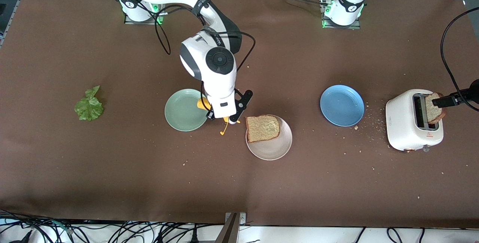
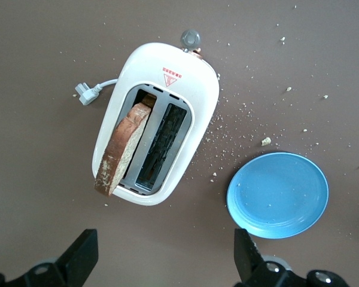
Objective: Make sandwich in beige plate with both arms
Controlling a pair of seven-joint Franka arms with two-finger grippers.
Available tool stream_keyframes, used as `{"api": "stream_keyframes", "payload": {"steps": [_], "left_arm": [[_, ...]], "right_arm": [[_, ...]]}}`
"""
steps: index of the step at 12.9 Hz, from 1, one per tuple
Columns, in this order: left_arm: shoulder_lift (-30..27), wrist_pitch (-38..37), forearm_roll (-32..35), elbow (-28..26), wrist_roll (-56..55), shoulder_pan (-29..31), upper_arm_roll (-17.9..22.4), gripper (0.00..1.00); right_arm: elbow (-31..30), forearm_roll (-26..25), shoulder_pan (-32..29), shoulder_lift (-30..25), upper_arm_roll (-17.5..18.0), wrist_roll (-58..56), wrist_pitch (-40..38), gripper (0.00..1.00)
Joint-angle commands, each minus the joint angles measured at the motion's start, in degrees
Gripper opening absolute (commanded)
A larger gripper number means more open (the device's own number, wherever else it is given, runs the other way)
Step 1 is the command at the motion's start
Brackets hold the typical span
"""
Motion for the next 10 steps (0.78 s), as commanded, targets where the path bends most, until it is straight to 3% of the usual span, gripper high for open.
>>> {"api": "stream_keyframes", "payload": {"steps": [1,4,10], "left_arm": [[0.2,0.0,1.6,0.6,-0.1,0.3,-0.6,1.0],[0.2,0.0,1.6,0.6,-0.1,0.3,-0.7,1.0],[0.2,0.0,1.5,0.6,-0.1,0.4,-0.6,1.0]], "right_arm": [[-2.2,5.7,-1.2,-2.2,0.7,-4.0,0.1,0.0],[-2.4,17.7,-4.7,-2.3,0.7,-11.9,-0.1,0.0],[-9.2,35.5,-13.3,-7.2,0.7,-33.2,-3.8,0.0]]}}
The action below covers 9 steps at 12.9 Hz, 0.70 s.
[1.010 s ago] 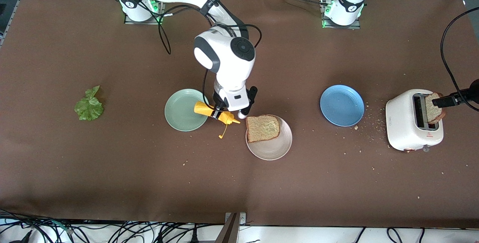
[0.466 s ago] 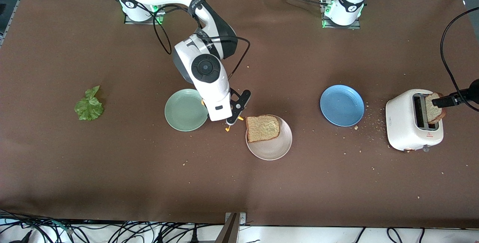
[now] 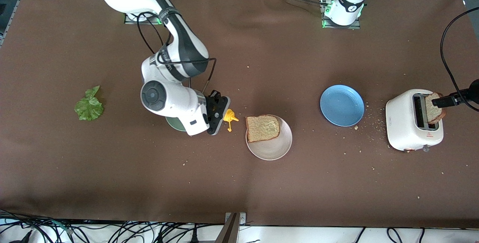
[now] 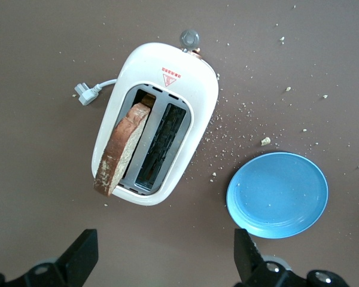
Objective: Make sandwich in beige plate with both arms
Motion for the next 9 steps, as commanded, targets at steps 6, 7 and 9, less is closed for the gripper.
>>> {"api": "stream_keyframes", "payload": {"steps": [6,7,9], "left_arm": [[0.2,0.9,1.5,0.6,-0.1,0.3,-0.5,1.0],[0.2,0.9,1.5,0.6,-0.1,0.3,-0.6,1.0],[0.2,0.9,1.5,0.6,-0.1,0.3,-0.6,1.0]], "right_arm": [[-12.2,26.1,-17.7,-5.1,0.9,-33.9,-19.0,0.0],[-12.9,26.8,-19.3,-4.1,0.9,-38.2,-21.3,0.0],[-13.2,27.7,-22.9,-1.9,1.0,-46.8,-25.9,0.0]]}}
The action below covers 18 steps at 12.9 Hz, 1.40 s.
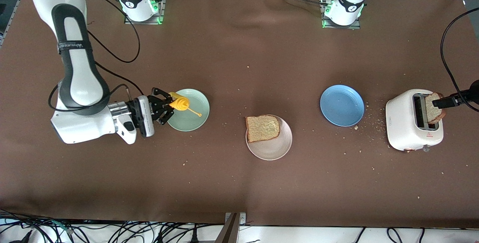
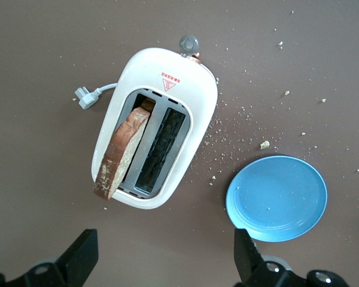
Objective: Make sandwich in beige plate with both arms
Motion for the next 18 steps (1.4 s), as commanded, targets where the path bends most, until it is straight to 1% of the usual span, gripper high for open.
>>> {"api": "stream_keyframes", "payload": {"steps": [1,3,5,7,9,10,13,14,15,17,18], "left_arm": [[0.2,0.1,1.5,0.6,-0.1,0.3,-0.5,1.0],[0.2,0.1,1.5,0.6,-0.1,0.3,-0.6,1.0],[0.2,0.1,1.4,0.6,-0.1,0.3,-0.5,1.0],[0.2,0.1,1.4,0.6,-0.1,0.3,-0.6,1.0],[0.2,0.1,1.4,0.6,-0.1,0.3,-0.6,1.0],[0.2,0.1,1.4,0.5,-0.1,0.4,-0.5,1.0],[0.2,0.1,1.5,0.5,-0.1,0.3,-0.6,1.0],[0.2,0.1,1.5,0.6,-0.1,0.3,-0.5,1.0],[0.2,0.1,1.6,0.5,-0.1,0.3,-0.5,1.0],[0.2,0.1,1.6,0.5,-0.1,0.3,-0.6,1.0],[0.1,0.1,1.6,0.5,-0.1,0.3,-0.6,1.0]], "right_arm": [[-1.4,3.2,-4.2,1.9,1.2,-10.4,-6.0,0.0],[-1.4,5.2,-7.1,5.6,1.2,-19.6,-10.5,0.0],[-1.3,5.4,-9.9,9.8,1.2,-28.9,-13.6,0.0],[-1.1,5.4,-12.3,12.6,1.2,-35.6,-15.2,0.0],[-0.9,5.1,-15.1,14.7,1.2,-39.0,-15.2,0.0],[-0.5,5.1,-16.4,16.6,1.2,-40.7,-15.1,0.0],[-0.2,5.1,-17.3,17.4,1.2,-47.2,-14.7,0.0],[-0.2,5.1,-17.3,18.7,1.2,-49.6,-14.5,0.0],[-0.2,5.2,-17.3,19.8,1.2,-50.9,-14.4,0.0],[-0.1,5.1,-17.3,19.9,1.1,-51.4,-14.3,0.0],[-0.1,5.0,-17.3,19.8,1.1,-50.8,-14.3,0.12]]}}
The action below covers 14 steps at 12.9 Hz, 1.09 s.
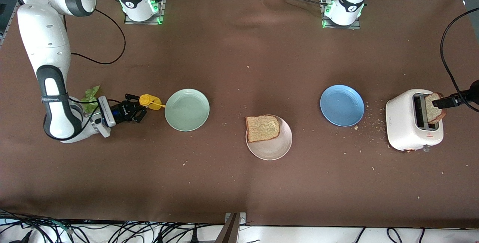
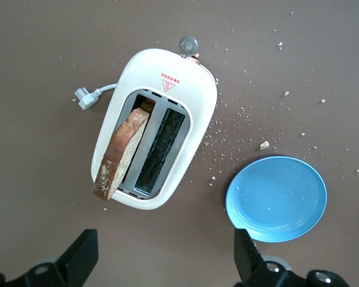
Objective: Make sandwich in beige plate with both arms
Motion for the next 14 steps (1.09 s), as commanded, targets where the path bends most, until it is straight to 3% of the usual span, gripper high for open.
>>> {"api": "stream_keyframes", "payload": {"steps": [1,3,4,6,8,10,14], "left_arm": [[0.1,0.1,1.6,0.6,-0.1,0.3,-0.6,1.0],[0.1,0.1,1.6,0.5,-0.1,0.3,-0.6,1.0],[0.2,0.1,1.5,0.5,-0.1,0.3,-0.6,1.0],[0.2,0.1,1.5,0.5,-0.1,0.3,-0.6,1.0],[0.2,0.1,1.5,0.5,-0.1,0.3,-0.6,1.0],[0.2,0.2,1.4,0.5,-0.1,0.3,-0.6,1.0],[0.2,0.2,1.4,0.5,-0.1,0.3,-0.6,1.0]], "right_arm": [[1.3,0.7,-0.6,0.3,0.5,0.7,-0.4,0.28],[1.3,-0.1,-0.5,0.2,0.1,2.5,0.0,0.81],[1.4,-0.2,-0.6,-0.1,-0.1,2.6,-0.2,1.0],[1.7,-0.2,-0.4,-1.6,-2.0,3.8,0.1,1.0],[7.4,-2.5,0.1,-2.1,-4.7,8.6,0.0,1.0],[10.2,-8.0,0.1,-4.0,-6.0,15.6,0.1,1.0],[10.0,-20.7,1.0,-10.1,-7.5,29.7,6.4,0.99]]}}
